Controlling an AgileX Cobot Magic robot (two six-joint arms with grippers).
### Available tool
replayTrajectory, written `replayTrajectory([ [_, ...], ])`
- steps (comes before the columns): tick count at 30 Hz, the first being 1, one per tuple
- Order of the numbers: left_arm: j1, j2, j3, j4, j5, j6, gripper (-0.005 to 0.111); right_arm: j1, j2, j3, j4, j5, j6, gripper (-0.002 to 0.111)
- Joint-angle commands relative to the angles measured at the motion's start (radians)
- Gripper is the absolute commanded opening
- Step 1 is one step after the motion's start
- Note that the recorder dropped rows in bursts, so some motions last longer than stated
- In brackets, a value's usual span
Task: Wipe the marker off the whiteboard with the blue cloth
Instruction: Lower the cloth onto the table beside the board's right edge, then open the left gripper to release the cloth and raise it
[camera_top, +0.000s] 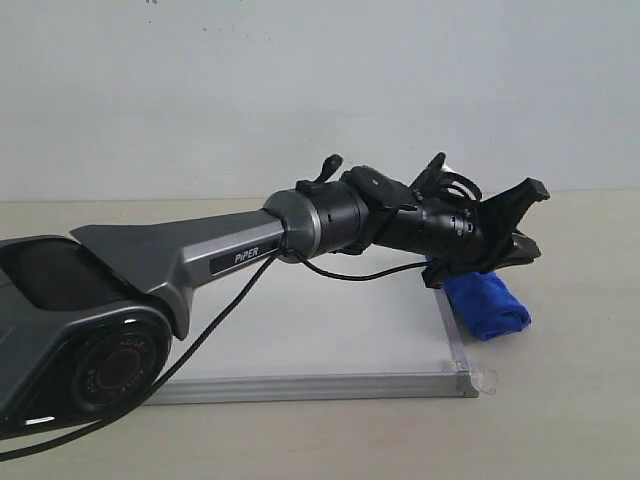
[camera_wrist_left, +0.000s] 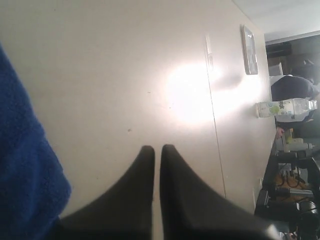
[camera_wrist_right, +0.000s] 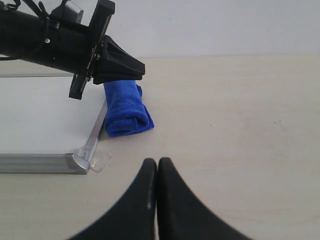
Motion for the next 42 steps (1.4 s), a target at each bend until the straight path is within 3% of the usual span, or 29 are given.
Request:
replayTrajectory([
  [1,-0.016,0.040,-0.007,-0.006,0.002,-0.044,0.004,0.000,-0.005,0.000,-0.002,-0.008,-0.004,0.000],
  [9,-0.022,0.061,-0.007,0.057,0.005,-0.068,0.004,0.000,-0.005,0.000,-0.002,-0.008,-0.004,0.000],
  [18,-0.018,0.061,-0.007,0.478,0.086,-0.440,0.004,0.000,-0.005,0.000,-0.002,-0.008,-0.004,0.000],
  [32,0.002,0.025,-0.014,0.484,0.103,-0.435,0.004,0.000,-0.005,0.000,-0.002,-0.008,-0.004,0.000],
  [42,-0.008,-0.037,-0.014,0.443,0.111,-0.227,0.004,0.000,-0.005,0.000,-0.002,-0.008,-0.004,0.000],
])
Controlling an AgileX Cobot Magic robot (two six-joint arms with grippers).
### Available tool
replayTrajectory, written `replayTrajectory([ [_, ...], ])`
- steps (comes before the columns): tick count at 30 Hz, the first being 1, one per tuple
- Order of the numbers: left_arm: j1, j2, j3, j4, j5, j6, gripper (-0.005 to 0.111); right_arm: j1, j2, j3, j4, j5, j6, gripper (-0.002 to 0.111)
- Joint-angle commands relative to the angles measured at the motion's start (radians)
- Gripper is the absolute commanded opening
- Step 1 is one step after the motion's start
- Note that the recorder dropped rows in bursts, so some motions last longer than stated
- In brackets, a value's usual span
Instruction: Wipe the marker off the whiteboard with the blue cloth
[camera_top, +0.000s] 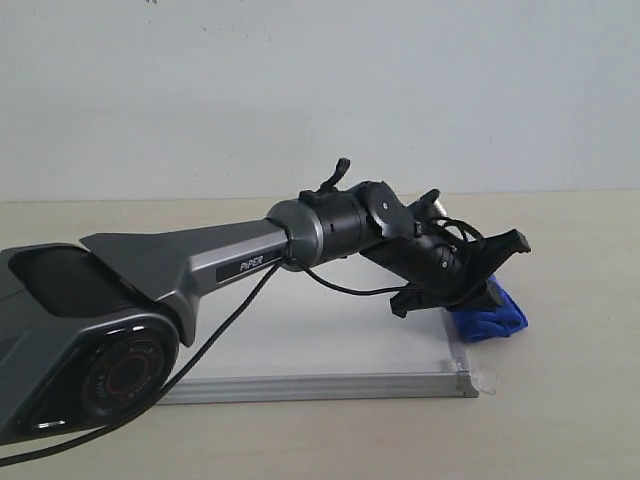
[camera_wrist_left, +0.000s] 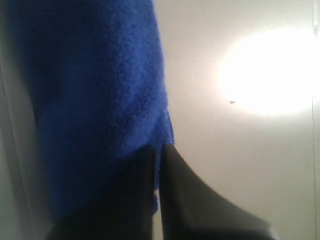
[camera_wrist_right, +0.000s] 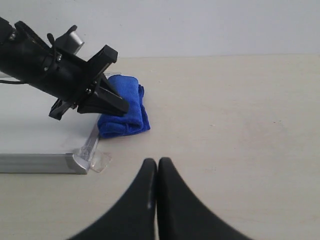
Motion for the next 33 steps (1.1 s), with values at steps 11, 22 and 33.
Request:
replayTrajectory([
  [11,-0.008,-0.244,-0.003,0.151,0.140,0.333,0.004,0.000,-0.005,0.000,-0.002,-0.008,-0.004,0.000],
  [22,-0.008,-0.377,-0.003,0.349,0.274,0.346,0.004,0.000,-0.005,0.000,-0.002,-0.008,-0.004,0.000],
  [33,-0.008,-0.481,0.078,0.380,0.414,0.456,0.004,0.000,-0.005,0.000,-0.002,-0.008,-0.004,0.000],
])
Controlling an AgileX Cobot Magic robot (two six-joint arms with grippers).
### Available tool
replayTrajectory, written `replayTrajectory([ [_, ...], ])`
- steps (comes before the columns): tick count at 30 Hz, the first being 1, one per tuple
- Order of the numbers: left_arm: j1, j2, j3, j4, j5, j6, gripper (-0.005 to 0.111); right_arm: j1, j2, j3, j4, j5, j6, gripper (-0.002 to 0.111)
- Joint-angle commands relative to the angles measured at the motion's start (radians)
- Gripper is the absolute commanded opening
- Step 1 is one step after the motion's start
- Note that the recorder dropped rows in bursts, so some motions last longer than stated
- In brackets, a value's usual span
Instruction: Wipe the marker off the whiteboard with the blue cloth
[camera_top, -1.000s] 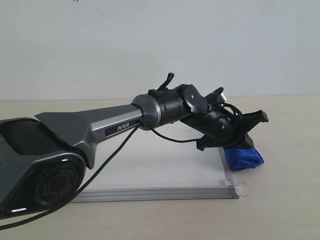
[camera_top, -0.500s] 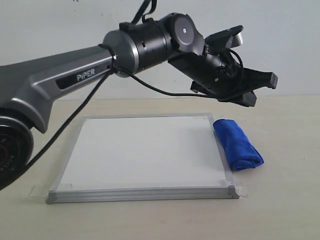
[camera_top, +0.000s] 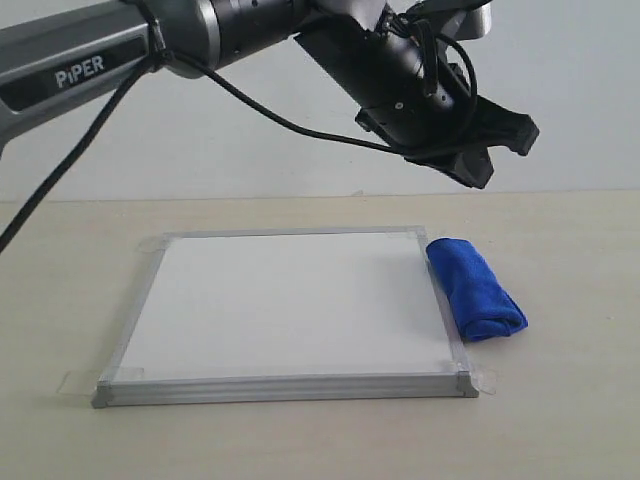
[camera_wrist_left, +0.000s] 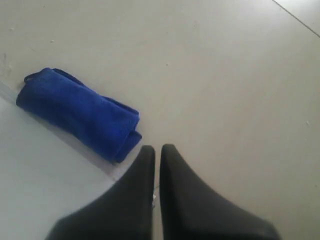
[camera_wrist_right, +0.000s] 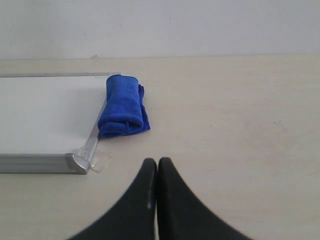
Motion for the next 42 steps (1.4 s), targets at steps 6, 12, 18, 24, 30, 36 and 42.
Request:
replayTrajectory([
  [6,-0.004,-0.168,0.254,0.042,-0.030,0.038,0.004,0.000,-0.005,0.000,-0.002,-0.008,-0.004,0.000],
  [12,-0.004,-0.333,0.534,0.039,-0.225,0.053,0.004,0.000,-0.005,0.000,-0.002,-0.008,-0.004,0.000],
  [18,-0.004,-0.483,0.746,0.037,-0.320,0.053,0.004,0.000,-0.005,0.000,-0.002,-0.008,-0.004,0.000],
  [24,-0.004,-0.573,0.796,0.039,-0.314,0.053,0.004,0.000,-0.005,0.000,-0.002,-0.008,-0.004,0.000],
  [30,-0.004,-0.575,0.796,0.080,-0.323,0.058,0.004,0.000,-0.005,0.000,-0.002,-0.008,-0.004,0.000],
  [36,0.015,-0.596,0.796,0.107,-0.326,0.058,0.004,0.000,-0.005,0.000,-0.002,-0.008,-0.004,0.000],
  [42,0.025,-0.678,0.846,0.107,-0.422,0.078,0.004,0.000,-0.005,0.000,-0.002,-0.008,-0.004,0.000],
])
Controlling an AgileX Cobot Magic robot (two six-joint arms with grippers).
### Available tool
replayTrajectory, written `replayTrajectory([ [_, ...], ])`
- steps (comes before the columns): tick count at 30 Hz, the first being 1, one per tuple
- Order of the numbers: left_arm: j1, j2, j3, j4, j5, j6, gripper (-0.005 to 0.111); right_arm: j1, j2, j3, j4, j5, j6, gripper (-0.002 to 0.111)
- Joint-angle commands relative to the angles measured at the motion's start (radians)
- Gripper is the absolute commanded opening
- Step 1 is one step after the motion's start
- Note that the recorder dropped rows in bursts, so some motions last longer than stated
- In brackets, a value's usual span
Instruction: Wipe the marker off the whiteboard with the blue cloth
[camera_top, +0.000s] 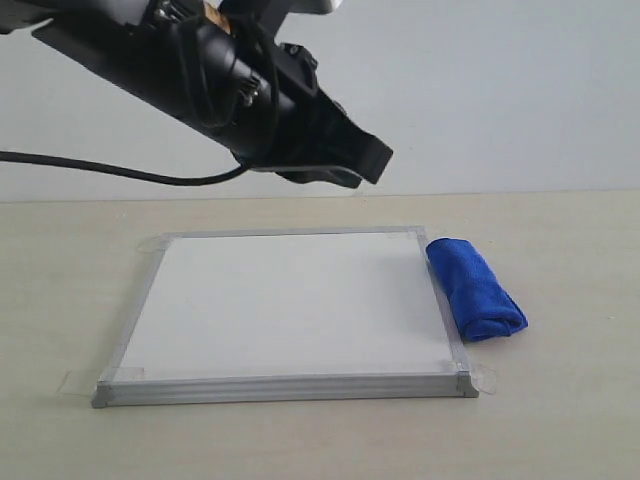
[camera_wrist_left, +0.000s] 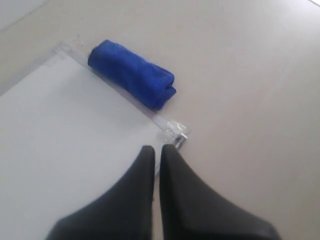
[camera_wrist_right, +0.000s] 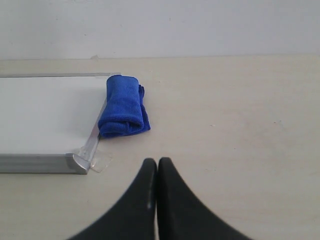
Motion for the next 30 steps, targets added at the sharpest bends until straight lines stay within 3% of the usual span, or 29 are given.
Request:
replayTrajectory([
  [1,0.005,-0.078,0.069,0.005,-0.133,0.042,0.004,0.000,-0.005,0.000,-0.002,-0.008,-0.004,0.000],
  [6,0.010,-0.168,0.232,0.005,-0.336,0.076,0.004,0.000,-0.005,0.000,-0.002,-0.005,-0.004,0.000],
  [14,0.010,-0.320,0.590,-0.003,-0.811,0.076,0.004,0.000,-0.005,0.000,-0.002,-0.005,-0.004,0.000],
  [18,0.010,-0.419,0.746,-0.016,-0.983,0.063,0.004,0.000,-0.005,0.000,-0.002,-0.005,-0.004,0.000],
  [23,0.040,-0.566,0.903,-0.033,-1.063,0.046,0.004,0.000,-0.005,0.000,-0.002,-0.005,-0.004,0.000],
  [30,0.163,-0.812,1.075,-0.033,-1.061,0.005,0.004,0.000,-0.005,0.000,-0.002,-0.005,-0.004,0.000],
])
